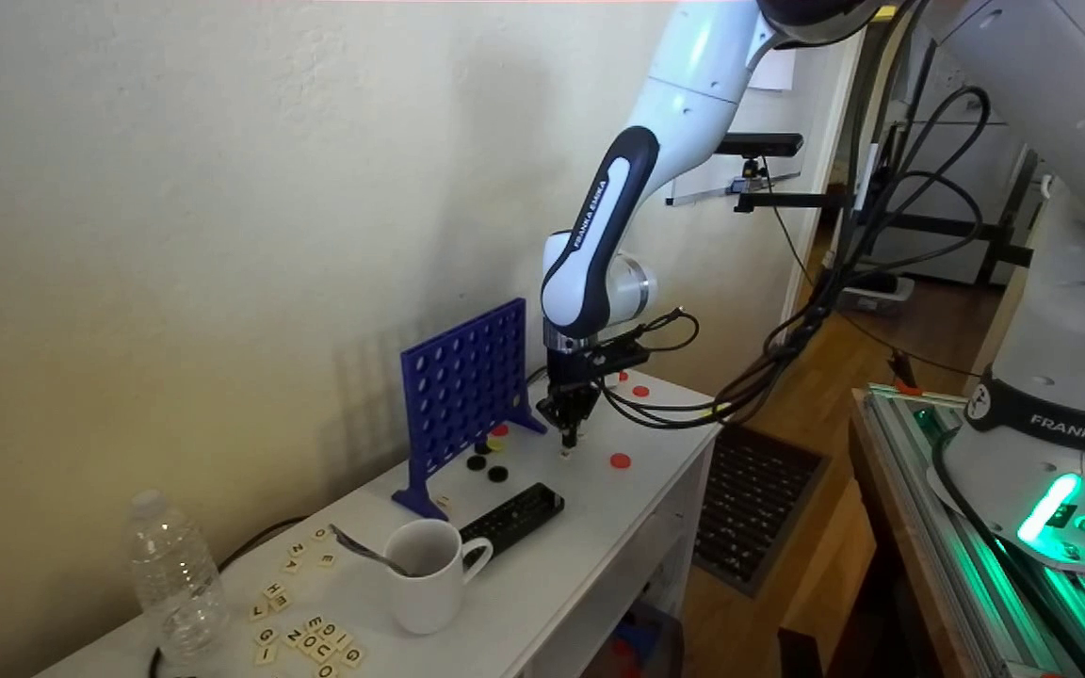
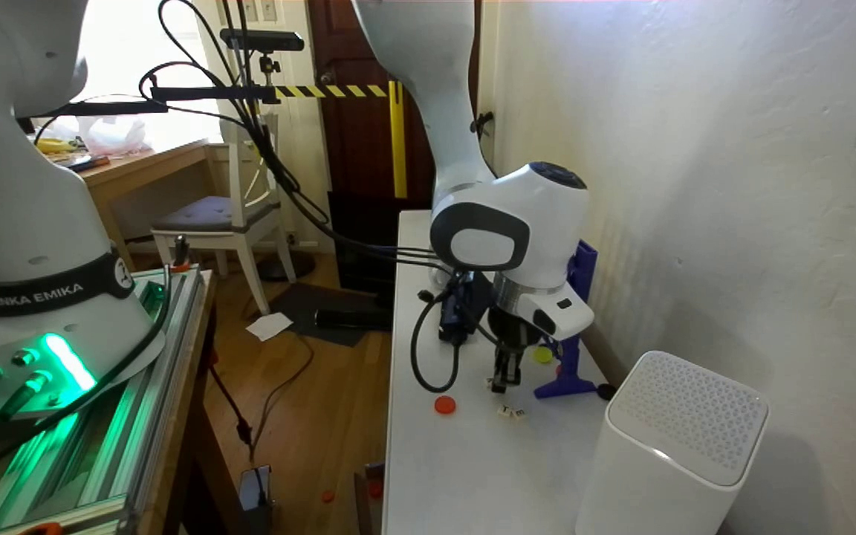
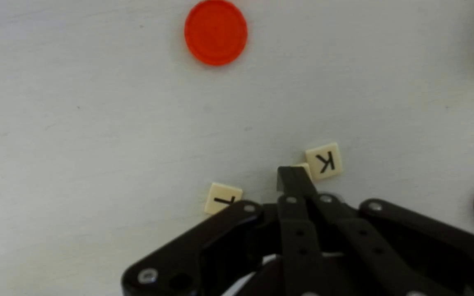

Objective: Move one letter from in front of the token holder and place it on the right side of the table

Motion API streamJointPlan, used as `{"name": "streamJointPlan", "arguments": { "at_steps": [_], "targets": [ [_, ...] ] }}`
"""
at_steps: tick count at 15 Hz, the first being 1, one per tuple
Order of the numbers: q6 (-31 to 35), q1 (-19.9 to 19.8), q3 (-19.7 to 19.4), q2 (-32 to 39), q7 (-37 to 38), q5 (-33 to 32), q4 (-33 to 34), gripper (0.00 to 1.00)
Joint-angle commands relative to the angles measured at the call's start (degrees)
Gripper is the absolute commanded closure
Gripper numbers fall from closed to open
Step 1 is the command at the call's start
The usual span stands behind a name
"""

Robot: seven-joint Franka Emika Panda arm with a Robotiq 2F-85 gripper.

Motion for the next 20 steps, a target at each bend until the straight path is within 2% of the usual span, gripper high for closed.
{"name": "streamJointPlan", "arguments": {
  "at_steps": [1,7,11,14,15,20],
  "targets": [
    [-0.6,-1.5,1.8,2.1,-2.1,2.6,-0.9,1.0],
    [1.8,-4.2,3.8,2.4,-1.3,8.0,-4.5,1.0],
    [3.4,-2.4,0.4,1.5,4.2,11.8,-8.4,1.0],
    [8.8,-2.1,-0.8,0.8,7.9,15.2,-12.3,1.0],
    [3.5,-2.5,0.5,-3.8,5.7,13.4,-9.7,0.99],
    [6.1,-2.6,-0.1,-4.7,7.5,14.3,-12.3,0.99]
  ]
}}
